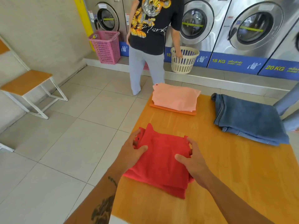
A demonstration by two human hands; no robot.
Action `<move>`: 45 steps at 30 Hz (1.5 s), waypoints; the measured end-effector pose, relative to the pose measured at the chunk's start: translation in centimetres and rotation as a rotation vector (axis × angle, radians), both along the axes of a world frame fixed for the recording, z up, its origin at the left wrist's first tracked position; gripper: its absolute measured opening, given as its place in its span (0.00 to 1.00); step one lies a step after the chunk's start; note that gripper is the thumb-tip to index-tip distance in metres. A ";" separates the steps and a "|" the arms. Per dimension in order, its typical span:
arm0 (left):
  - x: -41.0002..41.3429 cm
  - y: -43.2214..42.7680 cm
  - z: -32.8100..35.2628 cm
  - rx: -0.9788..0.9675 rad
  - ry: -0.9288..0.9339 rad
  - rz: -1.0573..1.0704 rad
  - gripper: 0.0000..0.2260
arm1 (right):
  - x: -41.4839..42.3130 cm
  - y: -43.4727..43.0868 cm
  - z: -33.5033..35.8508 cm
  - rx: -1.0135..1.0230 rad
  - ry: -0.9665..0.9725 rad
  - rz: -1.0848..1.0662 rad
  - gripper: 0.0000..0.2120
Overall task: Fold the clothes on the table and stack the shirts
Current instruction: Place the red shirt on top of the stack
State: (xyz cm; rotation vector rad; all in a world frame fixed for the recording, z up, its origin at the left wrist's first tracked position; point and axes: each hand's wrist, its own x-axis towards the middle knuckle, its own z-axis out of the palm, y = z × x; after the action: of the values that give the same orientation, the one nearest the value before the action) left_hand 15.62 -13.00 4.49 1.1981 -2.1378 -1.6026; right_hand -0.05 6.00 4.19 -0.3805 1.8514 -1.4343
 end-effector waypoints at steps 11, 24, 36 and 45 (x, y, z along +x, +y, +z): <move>-1.5 -3.4 3.3 0.322 0.139 -0.078 0.26 | -3.4 -1.2 2.6 -0.040 0.040 -0.098 0.25; -19.9 -15.9 8.7 0.083 0.289 -0.177 0.31 | -19.7 -13.6 9.0 -0.066 0.289 -0.258 0.26; -28.8 -19.7 0.4 -0.063 0.046 -0.275 0.31 | -28.5 -18.1 0.2 0.352 0.433 -0.241 0.35; -25.8 -19.5 -1.6 -0.264 0.002 -0.224 0.27 | -25.3 -15.3 -2.1 0.333 0.415 -0.327 0.31</move>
State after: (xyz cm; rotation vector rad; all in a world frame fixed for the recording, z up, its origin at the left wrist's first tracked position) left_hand -10.19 -32.50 2.89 0.9040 -2.4611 -1.3401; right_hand -25.36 -9.29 2.08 -0.2255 2.5390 -1.2827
